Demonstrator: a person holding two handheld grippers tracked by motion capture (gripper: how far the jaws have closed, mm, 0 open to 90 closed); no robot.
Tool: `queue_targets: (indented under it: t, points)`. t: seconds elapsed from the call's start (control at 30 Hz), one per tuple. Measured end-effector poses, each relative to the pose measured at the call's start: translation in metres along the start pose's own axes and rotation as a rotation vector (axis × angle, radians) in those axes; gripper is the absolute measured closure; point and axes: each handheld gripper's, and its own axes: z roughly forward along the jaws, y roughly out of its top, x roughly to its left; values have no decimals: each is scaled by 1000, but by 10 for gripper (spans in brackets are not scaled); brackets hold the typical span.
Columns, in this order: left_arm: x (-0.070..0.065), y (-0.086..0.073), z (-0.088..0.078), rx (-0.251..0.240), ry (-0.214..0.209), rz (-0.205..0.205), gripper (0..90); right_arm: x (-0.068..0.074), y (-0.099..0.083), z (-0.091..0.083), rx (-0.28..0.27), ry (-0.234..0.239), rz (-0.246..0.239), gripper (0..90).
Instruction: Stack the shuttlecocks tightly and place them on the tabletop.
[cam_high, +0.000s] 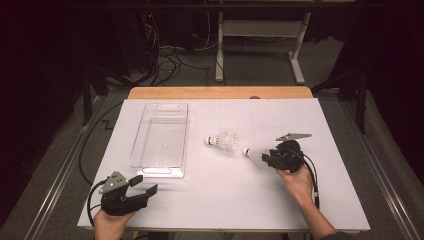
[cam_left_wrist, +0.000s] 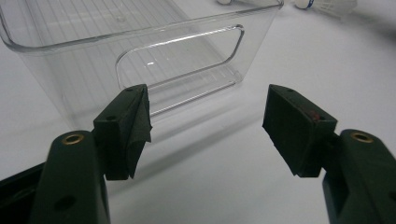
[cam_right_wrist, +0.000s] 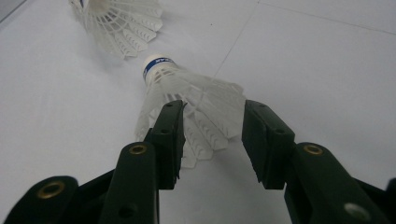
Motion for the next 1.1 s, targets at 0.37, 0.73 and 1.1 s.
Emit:
queue_targets:
  t: [0.37, 0.73, 1.1]
  points:
    - [-1, 0, 0, -2, -3, 0, 328, 1, -11, -14, -35, -10, 10, 546]
    - [-1, 0, 0, -2, -1, 0, 328, 11, -26, -25, -77, 17, 3, 545]
    - [-1, 0, 0, -2, -1, -1, 329, 26, -27, -20, -80, 53, -22, 551]
